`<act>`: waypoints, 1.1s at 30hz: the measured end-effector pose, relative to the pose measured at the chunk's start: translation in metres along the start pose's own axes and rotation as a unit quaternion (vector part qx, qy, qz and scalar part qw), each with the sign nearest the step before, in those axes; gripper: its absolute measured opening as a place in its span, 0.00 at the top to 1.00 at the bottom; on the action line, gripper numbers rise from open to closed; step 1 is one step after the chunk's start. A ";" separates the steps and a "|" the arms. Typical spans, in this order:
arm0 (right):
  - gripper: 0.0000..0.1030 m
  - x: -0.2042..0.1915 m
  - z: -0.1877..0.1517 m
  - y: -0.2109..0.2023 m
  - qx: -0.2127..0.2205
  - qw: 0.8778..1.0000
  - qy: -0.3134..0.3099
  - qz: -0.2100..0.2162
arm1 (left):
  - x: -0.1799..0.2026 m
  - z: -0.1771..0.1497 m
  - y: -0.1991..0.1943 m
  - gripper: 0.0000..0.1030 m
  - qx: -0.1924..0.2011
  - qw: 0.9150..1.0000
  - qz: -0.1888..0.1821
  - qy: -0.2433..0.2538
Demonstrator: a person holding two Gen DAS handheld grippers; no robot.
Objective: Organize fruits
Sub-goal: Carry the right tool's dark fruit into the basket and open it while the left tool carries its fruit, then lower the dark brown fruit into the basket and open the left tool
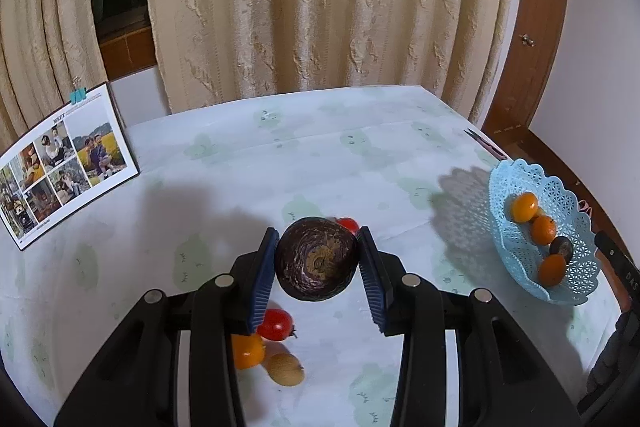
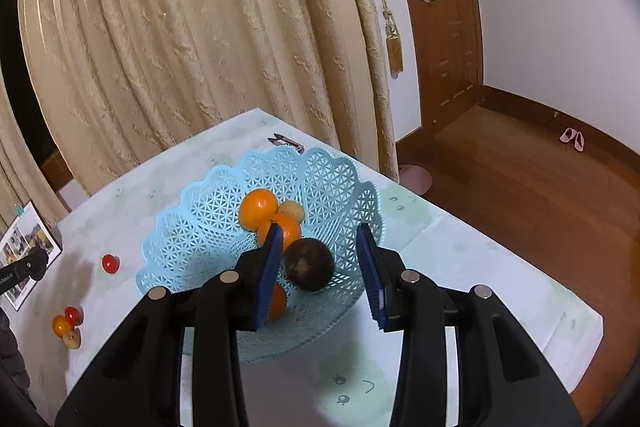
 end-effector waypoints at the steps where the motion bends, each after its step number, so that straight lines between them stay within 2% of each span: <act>1: 0.62 0.002 -0.001 -0.001 0.002 1.000 0.003 0.000 | 0.003 0.000 0.000 0.61 0.000 1.000 -0.001 0.002; 7: 0.60 0.014 -0.005 -0.008 0.017 0.999 0.031 -0.007 | 0.023 -0.003 0.002 0.61 -0.006 1.000 -0.010 0.015; 10: 0.51 0.022 -0.007 -0.015 0.030 0.998 0.047 -0.011 | 0.037 -0.006 0.004 0.61 -0.012 0.999 -0.020 0.026; 15: 0.51 0.023 -0.012 -0.021 0.044 0.998 0.050 -0.021 | 0.070 -0.012 0.005 0.61 -0.018 0.998 -0.044 0.052; 19: 0.39 0.022 -0.017 -0.022 0.051 0.997 0.051 -0.029 | 0.095 -0.020 0.008 0.61 -0.026 0.995 -0.059 0.072; 33: 0.33 0.032 -0.027 -0.013 0.044 0.996 0.081 -0.015 | 0.158 -0.041 0.021 0.61 -0.049 0.987 -0.091 0.121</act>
Point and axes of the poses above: each gripper's, at about its wrist camera, not at the fingertips, and y roughly the way its jaws point, x to its right, z to its top, the point moved 1 cm from there along y, roughly the way its jaws point, and after that the axes turned 10 degrees about -y, right-handed, at the moved point
